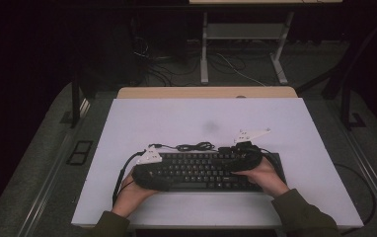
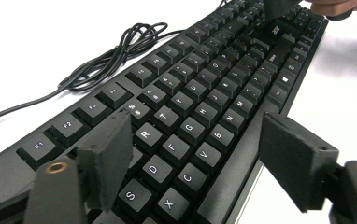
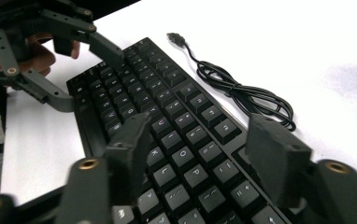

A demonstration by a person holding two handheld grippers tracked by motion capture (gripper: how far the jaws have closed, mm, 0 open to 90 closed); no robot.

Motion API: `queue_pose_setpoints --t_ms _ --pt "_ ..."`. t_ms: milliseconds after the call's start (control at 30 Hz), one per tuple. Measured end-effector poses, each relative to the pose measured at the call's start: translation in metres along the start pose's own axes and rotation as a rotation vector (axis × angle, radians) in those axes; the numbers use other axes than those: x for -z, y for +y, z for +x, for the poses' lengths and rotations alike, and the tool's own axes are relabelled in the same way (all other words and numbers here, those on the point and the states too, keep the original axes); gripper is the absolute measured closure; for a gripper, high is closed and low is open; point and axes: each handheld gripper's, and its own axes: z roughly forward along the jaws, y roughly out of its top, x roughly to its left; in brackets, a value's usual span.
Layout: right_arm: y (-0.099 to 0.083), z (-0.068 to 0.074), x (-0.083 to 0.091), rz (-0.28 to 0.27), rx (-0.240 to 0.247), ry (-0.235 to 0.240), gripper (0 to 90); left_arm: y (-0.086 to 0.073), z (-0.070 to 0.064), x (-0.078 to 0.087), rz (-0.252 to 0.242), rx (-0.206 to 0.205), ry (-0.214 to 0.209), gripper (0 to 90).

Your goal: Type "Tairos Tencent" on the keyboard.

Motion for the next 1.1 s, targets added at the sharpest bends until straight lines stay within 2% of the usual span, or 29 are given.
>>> queue_pose_setpoints --t_ms 133,467,633,733,833,1100 --pt "-0.003 0.001 0.005 0.007 0.013 0.009 52.2 0.000 0.000 -0.001 -0.002 -0.002 0.002 18.5" --pt "-0.018 0.002 0.018 0.039 0.045 0.021 72.4 0.001 0.003 -0.003 -0.002 -0.001 0.006 17.4" --pt "-0.025 0.001 0.021 0.073 0.050 0.022 81.6 0.001 0.003 -0.004 0.001 -0.005 0.009 17.4" --pt "-0.028 0.001 0.020 0.112 0.064 0.019 86.2 0.001 0.003 -0.004 -0.002 -0.009 0.013 17.4" --pt "-0.030 0.004 0.019 0.141 0.081 0.020 89.4 0.000 0.003 -0.004 -0.004 -0.010 0.015 17.4" --pt "-0.032 0.005 0.014 0.195 0.114 0.010 89.5 0.000 0.003 -0.004 -0.003 -0.011 0.017 17.4"
